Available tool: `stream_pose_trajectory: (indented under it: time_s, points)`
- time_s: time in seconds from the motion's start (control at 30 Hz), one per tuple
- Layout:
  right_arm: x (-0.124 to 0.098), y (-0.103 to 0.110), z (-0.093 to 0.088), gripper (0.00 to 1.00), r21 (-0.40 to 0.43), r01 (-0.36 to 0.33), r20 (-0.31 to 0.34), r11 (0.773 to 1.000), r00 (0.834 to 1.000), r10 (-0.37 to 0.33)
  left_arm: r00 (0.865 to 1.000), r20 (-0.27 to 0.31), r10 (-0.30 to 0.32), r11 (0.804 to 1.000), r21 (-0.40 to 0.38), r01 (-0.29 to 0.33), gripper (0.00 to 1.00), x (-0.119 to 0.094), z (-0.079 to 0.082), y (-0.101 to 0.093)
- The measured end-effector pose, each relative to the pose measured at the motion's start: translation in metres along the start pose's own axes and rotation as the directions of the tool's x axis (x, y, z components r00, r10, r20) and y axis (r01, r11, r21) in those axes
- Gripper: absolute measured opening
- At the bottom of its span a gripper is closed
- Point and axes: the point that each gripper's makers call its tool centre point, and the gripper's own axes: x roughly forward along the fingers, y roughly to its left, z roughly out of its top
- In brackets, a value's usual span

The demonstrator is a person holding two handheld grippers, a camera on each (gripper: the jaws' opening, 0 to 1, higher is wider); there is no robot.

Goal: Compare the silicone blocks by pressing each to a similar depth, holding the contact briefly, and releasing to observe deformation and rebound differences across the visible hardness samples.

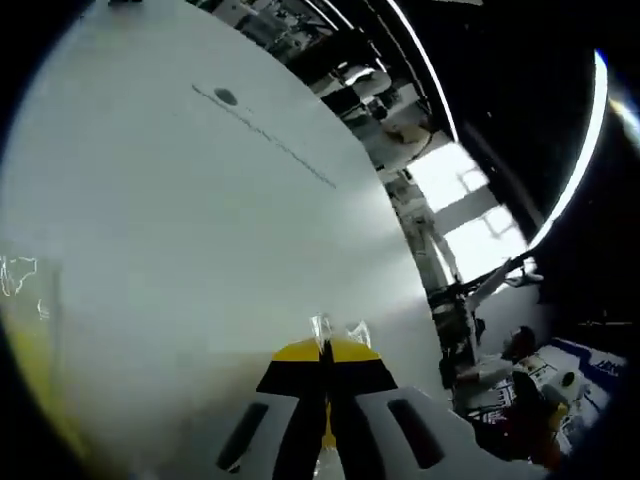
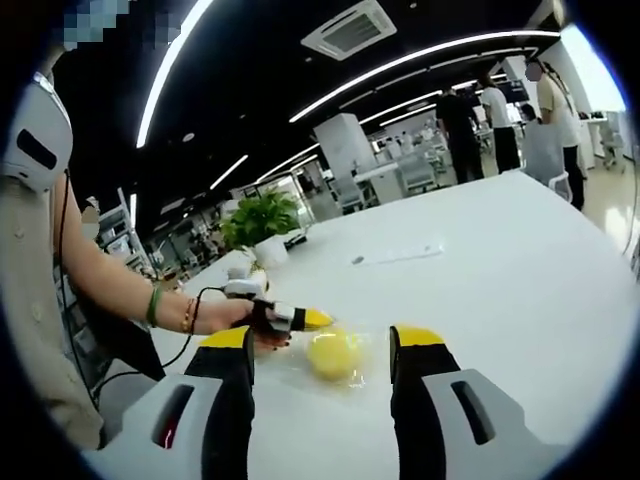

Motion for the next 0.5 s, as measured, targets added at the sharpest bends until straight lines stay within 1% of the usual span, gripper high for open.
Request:
stream_pose_trajectory:
  time_s: [0.07,0.1,0.13,0.17,0.2,0.23,0.3,0.33,0.4,0.43,0.5]
  points:
    - [-0.002,0.004,0.002,0.5,-0.004,-0.003,0.003,1.0,1.0,0.003,1.0,0.005,0.009,0.999,0.033,-0.009,0.0,-0.005,0.001,-0.007]
    - [-0.004,0.007,0.003,0.5,-0.009,-0.004,0.005,1.0,1.0,0.004,1.0,0.016,-0.001,0.997,0.081,0.0,0.0,-0.01,0.003,-0.014]
    - [-0.005,0.008,0.003,0.5,-0.015,-0.004,0.003,1.0,1.0,0.004,1.0,0.019,0.0,0.995,0.098,-0.002,0.0,-0.011,0.004,-0.015]
    - [-0.006,0.01,0.003,0.5,-0.02,-0.003,0.002,1.0,1.0,0.003,1.0,0.022,0.005,0.992,0.124,-0.007,0.0,-0.018,0.003,-0.021]
    - [-0.007,0.011,0.004,0.5,-0.025,-0.002,0.001,1.0,1.0,0.002,1.0,0.015,-0.002,0.99,0.142,0.0,0.0,-0.021,0.002,-0.026]
    - [-0.009,0.014,0.006,0.5,-0.026,-0.004,0.007,1.0,1.0,0.004,1.0,0.019,-0.007,0.989,0.147,0.004,0.0,-0.026,0.001,-0.03]
    - [-0.013,0.019,0.009,0.5,-0.032,-0.003,0.016,0.999,1.0,0.003,1.0,0.013,-0.023,0.992,0.127,0.021,0.0,-0.034,-0.001,-0.037]
    - [-0.015,0.021,0.01,0.5,-0.037,-0.002,0.017,0.999,1.0,0.002,1.0,0.006,-0.019,0.99,0.14,0.018,0.0,-0.037,-0.002,-0.039]
    - [-0.019,0.026,0.012,0.5,-0.047,-0.001,0.019,0.999,1.0,0.001,1.0,-0.006,-0.015,0.977,0.214,0.016,0.0,-0.042,-0.005,-0.042]
    - [-0.021,0.029,0.012,0.5,-0.049,-0.002,0.019,0.999,1.0,0.003,1.0,-0.01,-0.012,0.964,0.267,0.015,0.0,-0.046,-0.006,-0.045]
    - [-0.025,0.035,0.013,0.5,-0.059,-0.002,0.02,0.998,1.0,0.003,1.0,-0.019,-0.018,0.944,0.328,0.023,0.0,-0.052,-0.011,-0.053]
